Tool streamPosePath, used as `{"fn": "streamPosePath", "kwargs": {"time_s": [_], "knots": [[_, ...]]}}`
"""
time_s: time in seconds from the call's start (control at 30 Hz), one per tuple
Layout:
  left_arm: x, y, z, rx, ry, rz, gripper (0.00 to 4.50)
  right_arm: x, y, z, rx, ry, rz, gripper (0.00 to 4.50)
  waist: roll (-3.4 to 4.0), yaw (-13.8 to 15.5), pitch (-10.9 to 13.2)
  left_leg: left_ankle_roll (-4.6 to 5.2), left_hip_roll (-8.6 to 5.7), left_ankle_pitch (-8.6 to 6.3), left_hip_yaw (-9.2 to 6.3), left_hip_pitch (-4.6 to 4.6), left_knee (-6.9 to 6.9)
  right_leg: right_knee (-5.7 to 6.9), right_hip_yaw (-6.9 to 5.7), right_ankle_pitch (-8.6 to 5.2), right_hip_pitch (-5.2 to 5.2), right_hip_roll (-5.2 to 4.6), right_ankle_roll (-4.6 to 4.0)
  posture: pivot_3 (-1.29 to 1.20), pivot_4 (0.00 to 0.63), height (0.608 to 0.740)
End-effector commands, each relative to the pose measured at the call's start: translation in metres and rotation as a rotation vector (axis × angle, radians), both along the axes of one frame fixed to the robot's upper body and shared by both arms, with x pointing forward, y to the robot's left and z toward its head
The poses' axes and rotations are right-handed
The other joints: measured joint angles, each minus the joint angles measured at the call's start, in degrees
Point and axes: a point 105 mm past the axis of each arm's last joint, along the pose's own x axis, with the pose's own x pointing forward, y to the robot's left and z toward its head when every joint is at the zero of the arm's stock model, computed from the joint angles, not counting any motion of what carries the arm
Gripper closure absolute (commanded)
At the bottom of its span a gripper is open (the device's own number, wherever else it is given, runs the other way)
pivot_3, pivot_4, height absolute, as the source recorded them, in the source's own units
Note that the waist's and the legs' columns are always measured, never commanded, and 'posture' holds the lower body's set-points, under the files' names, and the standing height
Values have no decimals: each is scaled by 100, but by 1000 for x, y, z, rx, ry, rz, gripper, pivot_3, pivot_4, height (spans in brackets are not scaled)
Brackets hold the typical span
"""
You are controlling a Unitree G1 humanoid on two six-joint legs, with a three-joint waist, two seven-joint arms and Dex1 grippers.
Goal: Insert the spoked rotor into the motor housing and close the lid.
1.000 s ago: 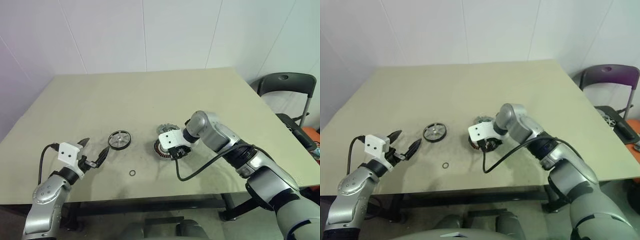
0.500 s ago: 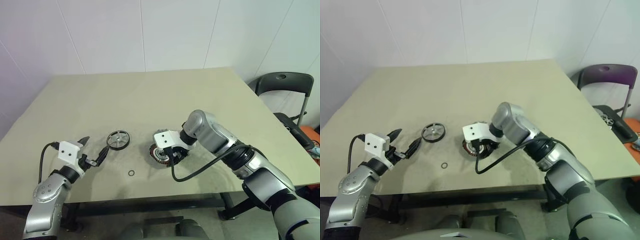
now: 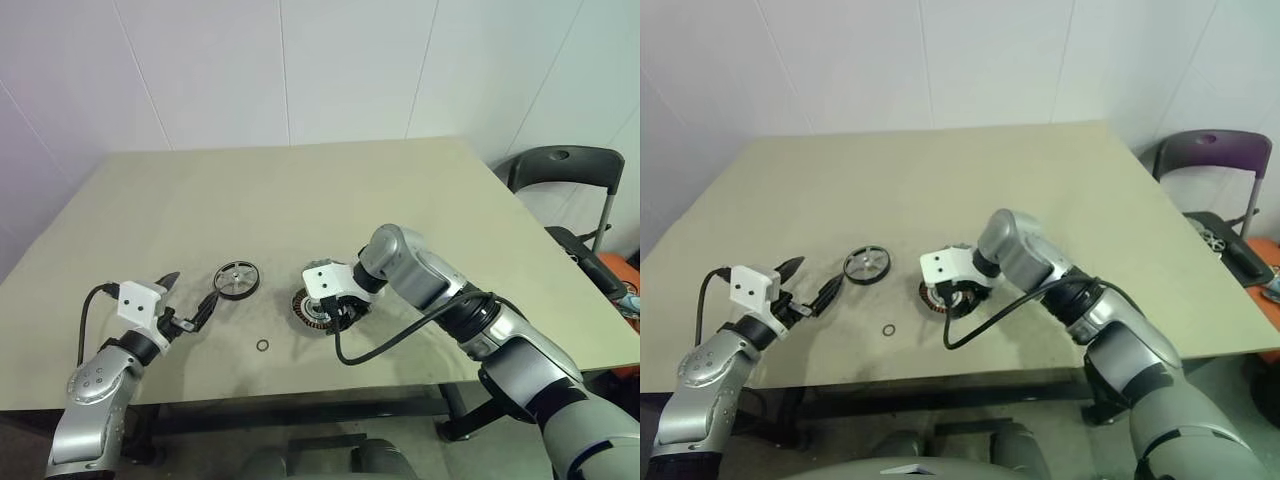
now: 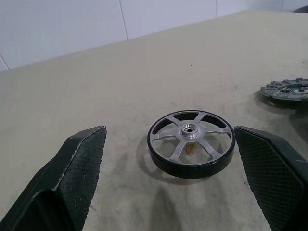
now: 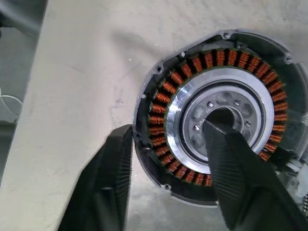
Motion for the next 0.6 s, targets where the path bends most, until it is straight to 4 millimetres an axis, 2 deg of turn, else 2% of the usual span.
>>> {"fn": "streamPosePath", "kwargs": {"time_s": [0.03, 0.13, 0.2, 0.3, 0.43, 0.53, 0.6], "knots": [[2, -9, 14, 0, -42, -41, 0, 0, 3, 15, 26, -22, 17, 961, 0, 1, 0, 0, 0, 0, 0, 1, 0, -1, 0, 0, 1, 0, 0, 0, 0, 740], [-1, -16, 19, -62, -33, -87, 0, -2, 5, 28, 69, -15, 10, 9, 0, 6, 0, 0, 0, 0, -1, -6, -3, -4, 0, 1, -4, -2, 2, 0, 0, 740], [-2, -21, 21, -45, -27, -118, 0, -1, 7, 42, 137, -3, -11, 9, 0, 6, 0, 0, 0, 0, -2, -19, -3, -4, -1, 1, -18, -3, 2, 0, 0, 740], [-4, -27, 22, -32, -14, -155, 0, 0, 3, 52, 186, 3, -32, 9, 0, 5, 0, 0, 0, 0, -3, -28, -3, -2, -1, 1, -29, -3, 2, 0, 0, 740], [-10, -40, 18, -22, 33, -244, 0, 4, -14, 54, 244, 21, -109, 9, -1, 17, 0, 0, -1, 0, -1, -30, -3, -4, -1, 1, -27, -4, 1, 0, 0, 740], [-17, -49, 11, -10, 84, -317, 0, 10, -22, 55, 330, -47, -124, 9, -2, 12, -1, 1, -1, 0, 0, -29, -4, -7, -1, 0, -24, -5, 1, 0, 0, 740], [-23, -56, 7, -12, 116, -380, 0, 11, -24, 59, 467, 6, -182, 9, 1, 3, 1, 1, -1, 0, 2, -30, -5, -7, -1, 0, -26, -4, 1, 0, 0, 740]]}}
